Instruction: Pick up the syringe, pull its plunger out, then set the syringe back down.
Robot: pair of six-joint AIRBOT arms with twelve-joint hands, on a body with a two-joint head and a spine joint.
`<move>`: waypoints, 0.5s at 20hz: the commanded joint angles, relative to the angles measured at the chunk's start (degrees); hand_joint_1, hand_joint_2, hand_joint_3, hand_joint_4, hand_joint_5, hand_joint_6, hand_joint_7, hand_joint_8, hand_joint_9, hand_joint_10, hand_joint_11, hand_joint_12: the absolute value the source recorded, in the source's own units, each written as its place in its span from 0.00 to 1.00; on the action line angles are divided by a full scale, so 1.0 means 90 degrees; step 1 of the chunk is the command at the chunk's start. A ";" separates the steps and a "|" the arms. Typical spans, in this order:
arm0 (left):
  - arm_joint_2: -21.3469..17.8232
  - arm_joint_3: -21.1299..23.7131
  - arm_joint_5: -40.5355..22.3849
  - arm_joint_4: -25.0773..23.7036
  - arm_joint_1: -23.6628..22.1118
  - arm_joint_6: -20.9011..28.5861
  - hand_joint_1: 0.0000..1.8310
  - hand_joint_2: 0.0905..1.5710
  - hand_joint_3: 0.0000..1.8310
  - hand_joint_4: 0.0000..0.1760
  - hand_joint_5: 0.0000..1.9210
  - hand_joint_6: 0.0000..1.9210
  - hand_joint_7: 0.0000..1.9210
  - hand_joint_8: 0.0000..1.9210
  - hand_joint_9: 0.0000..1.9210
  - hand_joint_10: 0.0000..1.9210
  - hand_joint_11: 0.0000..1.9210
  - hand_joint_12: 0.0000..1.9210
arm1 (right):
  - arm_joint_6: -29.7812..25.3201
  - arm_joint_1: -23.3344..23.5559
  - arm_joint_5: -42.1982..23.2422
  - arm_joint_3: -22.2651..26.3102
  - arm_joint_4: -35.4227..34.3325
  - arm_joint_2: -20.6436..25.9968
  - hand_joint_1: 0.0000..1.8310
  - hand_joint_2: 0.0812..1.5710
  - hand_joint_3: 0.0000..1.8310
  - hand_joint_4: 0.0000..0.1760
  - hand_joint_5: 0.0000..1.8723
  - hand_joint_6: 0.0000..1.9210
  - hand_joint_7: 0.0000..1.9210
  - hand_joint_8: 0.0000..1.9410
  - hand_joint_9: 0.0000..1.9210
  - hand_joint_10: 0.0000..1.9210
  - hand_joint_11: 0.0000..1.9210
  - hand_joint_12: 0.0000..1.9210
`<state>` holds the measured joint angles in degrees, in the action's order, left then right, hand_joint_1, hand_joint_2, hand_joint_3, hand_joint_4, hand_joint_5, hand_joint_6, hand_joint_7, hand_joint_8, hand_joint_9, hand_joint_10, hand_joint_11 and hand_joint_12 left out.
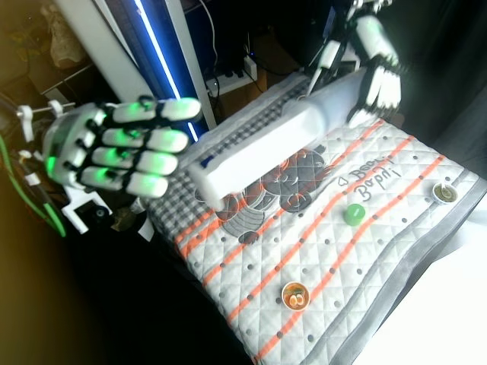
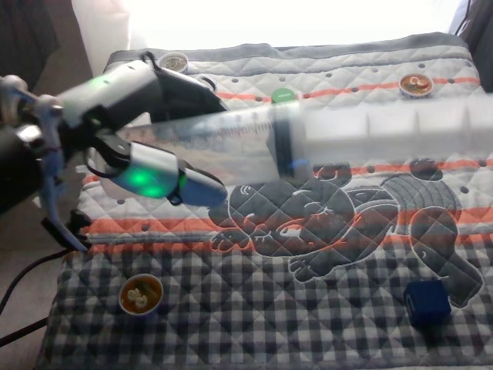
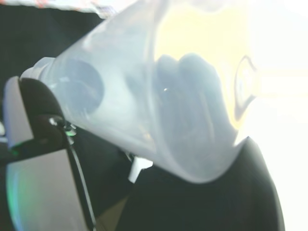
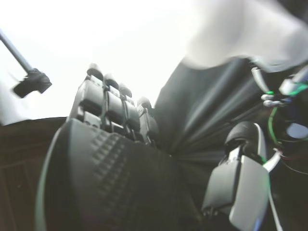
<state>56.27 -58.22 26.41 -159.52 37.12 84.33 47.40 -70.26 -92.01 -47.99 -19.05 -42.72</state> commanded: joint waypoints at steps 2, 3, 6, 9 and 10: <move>0.0116 -0.0079 0.0309 0.0057 -0.0184 -0.0258 0.66 0.75 0.00 0.00 0.50 0.57 0.36 0.72 0.24 0.70 0.12 1.00 | -0.0015 0.0035 -0.0810 -0.0041 0.0024 -0.0027 0.28 0.57 0.00 0.60 0.02 0.00 0.00 0.00 0.00 0.00 0.00 0.10; 0.0227 -0.0176 0.0054 0.0080 -0.0231 -0.0391 0.66 0.74 0.00 0.00 0.50 0.56 0.37 0.71 0.22 0.71 0.11 1.00 | -0.0015 0.0035 -0.0810 -0.0048 0.0025 -0.0040 0.28 0.57 0.00 0.60 0.03 0.00 0.00 0.00 0.00 0.00 0.00 0.16; 0.0502 -0.0451 -0.0518 0.0006 -0.0250 -0.0391 0.66 0.74 0.00 0.00 0.49 0.61 0.37 0.66 0.19 0.61 0.00 0.97 | -0.0015 0.0035 -0.0809 -0.0069 0.0029 -0.0072 0.26 0.59 0.00 0.55 0.04 0.00 0.00 0.00 0.00 0.00 0.00 0.24; 0.0677 -0.0610 -0.0929 -0.0149 -0.0286 -0.0391 0.66 0.75 0.00 0.00 0.49 0.57 0.36 0.73 0.16 0.68 0.01 0.96 | -0.0015 0.0035 -0.0809 -0.0074 0.0032 -0.0076 0.26 0.60 0.01 0.53 0.03 0.00 0.00 0.00 0.00 0.00 0.00 0.28; 0.0728 -0.0665 -0.1054 -0.0175 -0.0295 -0.0392 0.63 0.73 0.00 0.00 0.46 0.58 0.32 0.55 0.14 0.72 0.02 0.99 | -0.0015 0.0035 -0.0809 -0.0079 0.0032 -0.0082 0.27 0.61 0.01 0.48 0.03 0.00 0.00 0.00 0.00 0.00 0.00 0.28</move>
<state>62.83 -64.40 11.51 -160.66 35.31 80.38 47.40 -70.26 -92.33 -48.47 -18.79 -43.48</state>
